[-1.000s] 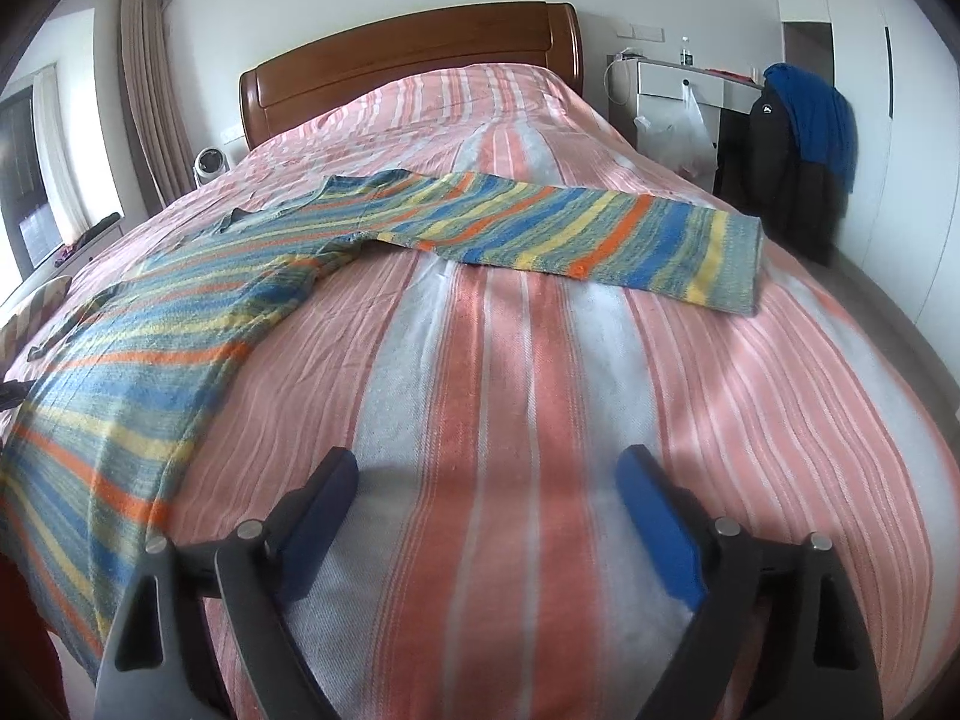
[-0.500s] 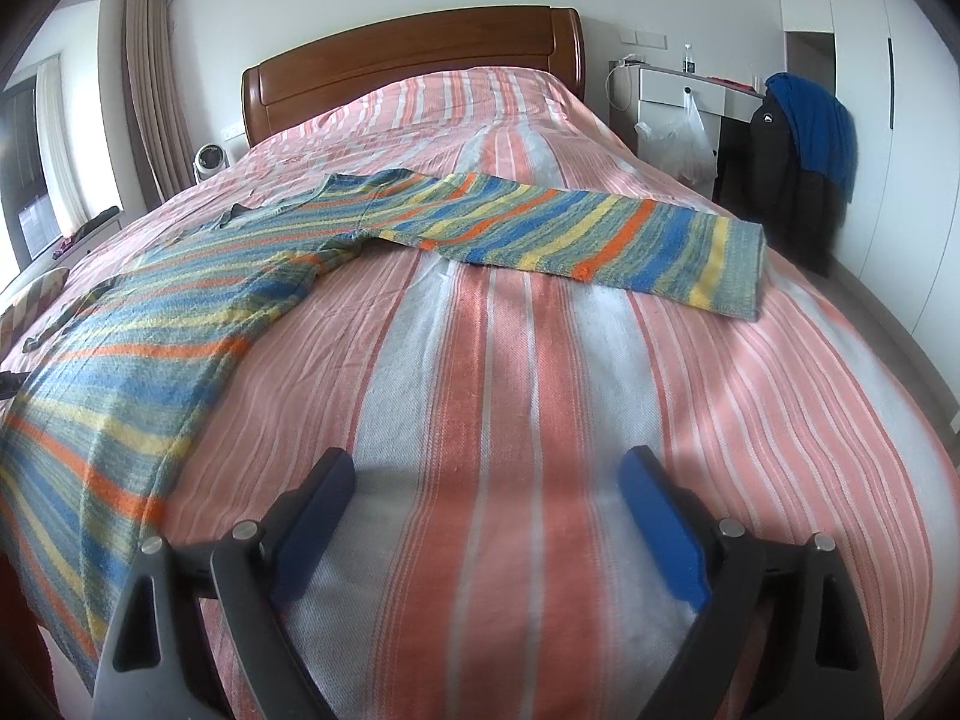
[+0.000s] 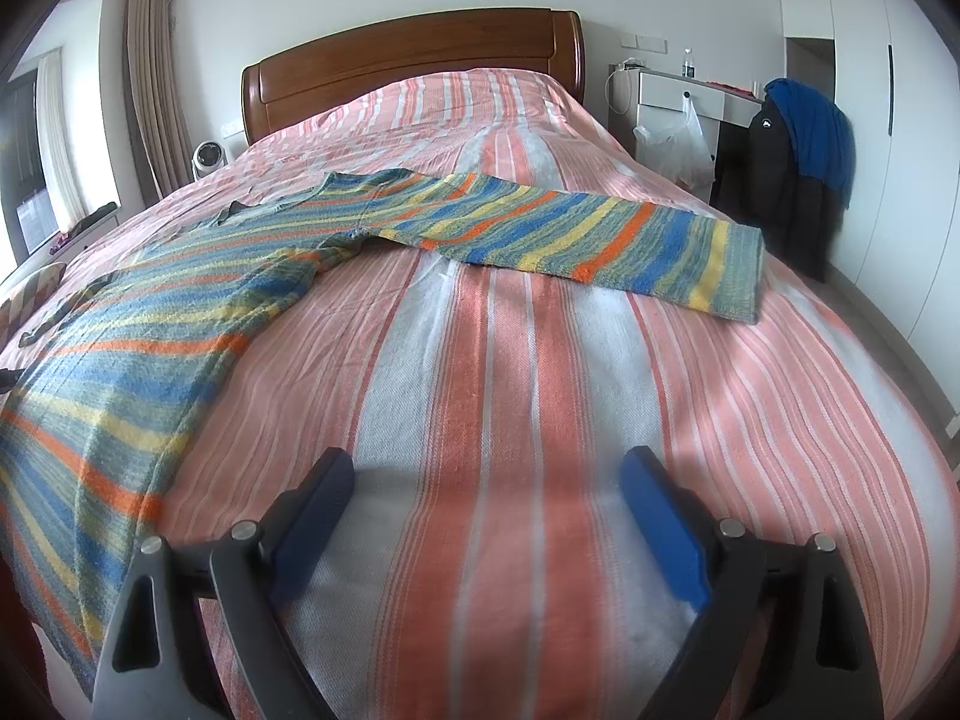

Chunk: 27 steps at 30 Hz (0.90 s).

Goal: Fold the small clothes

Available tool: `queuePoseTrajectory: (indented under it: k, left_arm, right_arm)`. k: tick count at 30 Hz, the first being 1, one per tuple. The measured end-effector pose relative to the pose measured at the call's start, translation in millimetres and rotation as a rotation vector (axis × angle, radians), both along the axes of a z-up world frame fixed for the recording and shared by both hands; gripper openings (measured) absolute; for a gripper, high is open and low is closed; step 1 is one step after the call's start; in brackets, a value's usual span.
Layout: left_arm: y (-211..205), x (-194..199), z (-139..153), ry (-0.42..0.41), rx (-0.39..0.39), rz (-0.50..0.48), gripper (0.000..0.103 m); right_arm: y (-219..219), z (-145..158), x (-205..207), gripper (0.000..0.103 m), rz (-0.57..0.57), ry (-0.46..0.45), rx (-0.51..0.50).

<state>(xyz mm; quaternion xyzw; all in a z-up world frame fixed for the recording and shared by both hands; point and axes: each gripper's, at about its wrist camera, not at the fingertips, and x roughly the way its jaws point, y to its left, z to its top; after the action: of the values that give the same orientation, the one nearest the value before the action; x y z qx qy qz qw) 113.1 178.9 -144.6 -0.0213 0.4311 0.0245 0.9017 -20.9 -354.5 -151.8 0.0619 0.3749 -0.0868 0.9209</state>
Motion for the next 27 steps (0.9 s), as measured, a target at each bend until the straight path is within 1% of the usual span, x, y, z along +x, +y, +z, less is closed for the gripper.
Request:
queuePoseTrajectory:
  k: [27]
  left_arm:
    - [-0.3,0.0,-0.6,-0.001,0.004,0.000,0.103]
  right_arm:
    - [-0.4,-0.3,1.1,0.091,-0.002,-0.002,-0.020]
